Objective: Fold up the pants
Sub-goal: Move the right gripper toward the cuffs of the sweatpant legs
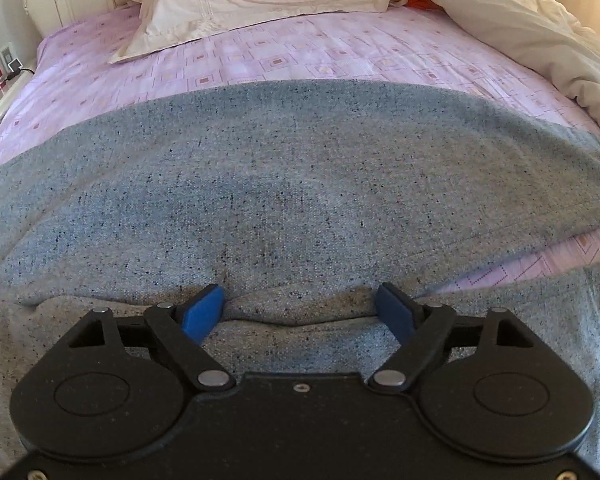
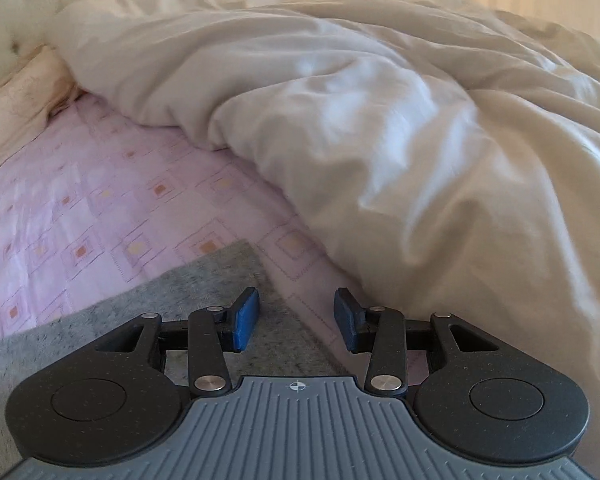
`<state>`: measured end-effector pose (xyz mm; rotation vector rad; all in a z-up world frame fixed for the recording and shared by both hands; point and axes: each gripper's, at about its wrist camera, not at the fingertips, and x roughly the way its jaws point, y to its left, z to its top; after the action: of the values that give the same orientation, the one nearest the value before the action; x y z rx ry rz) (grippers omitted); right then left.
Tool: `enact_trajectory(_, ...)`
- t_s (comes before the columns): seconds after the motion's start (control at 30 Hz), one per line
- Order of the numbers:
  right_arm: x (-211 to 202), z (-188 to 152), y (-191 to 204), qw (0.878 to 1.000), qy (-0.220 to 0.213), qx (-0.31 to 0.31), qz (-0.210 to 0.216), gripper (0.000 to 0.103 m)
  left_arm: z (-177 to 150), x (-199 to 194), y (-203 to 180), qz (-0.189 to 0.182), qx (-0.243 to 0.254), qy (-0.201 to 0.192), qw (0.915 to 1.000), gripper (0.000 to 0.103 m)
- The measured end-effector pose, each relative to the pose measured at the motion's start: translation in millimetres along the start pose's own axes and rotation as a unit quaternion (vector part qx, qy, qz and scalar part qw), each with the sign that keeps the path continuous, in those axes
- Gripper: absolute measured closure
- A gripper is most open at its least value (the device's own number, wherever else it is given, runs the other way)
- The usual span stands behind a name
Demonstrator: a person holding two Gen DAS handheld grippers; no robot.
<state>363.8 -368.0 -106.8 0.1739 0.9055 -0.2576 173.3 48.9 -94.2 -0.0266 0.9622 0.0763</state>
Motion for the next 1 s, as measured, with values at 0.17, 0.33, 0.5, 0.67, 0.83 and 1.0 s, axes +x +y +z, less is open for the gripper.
enact_trajectory(0.17,-8.6,-4.6,21.2,0.998,0.004,-0.066,0.013,0.098,2.3,3.0,1.7,0.001,-0.002,-0.001,1.0000,0.017)
enact_trajectory(0.33,-2.4,-2.8,11.2,0.998,-0.018,-0.059,-0.029,0.100,0.8,2.6,1.7,0.001,-0.002,-0.005,1.0000,0.017)
enact_trajectory(0.5,-15.2,1.5,19.7,0.997,-0.025,-0.065,-0.029,0.099,-0.2,1.8,1.4,0.003,0.000,-0.009,1.0000,0.017)
enact_trajectory(0.67,-72.3,-4.6,-5.4,0.996,-0.036,-0.026,0.077,0.097,-0.2,-5.9,2.5,0.000,0.009,-0.011,0.9999,0.021)
enact_trajectory(0.83,-125.5,-39.4,-41.9,0.996,-0.004,-0.019,0.090,0.095,0.2,-35.3,0.6,-0.013,0.007,-0.010,0.9998,0.024)
enact_trajectory(1.0,-157.1,-90.6,-79.6,0.996,0.030,0.002,0.081,0.095,-18.0,-72.9,-9.4,-0.025,0.028,-0.016,0.9992,0.024)
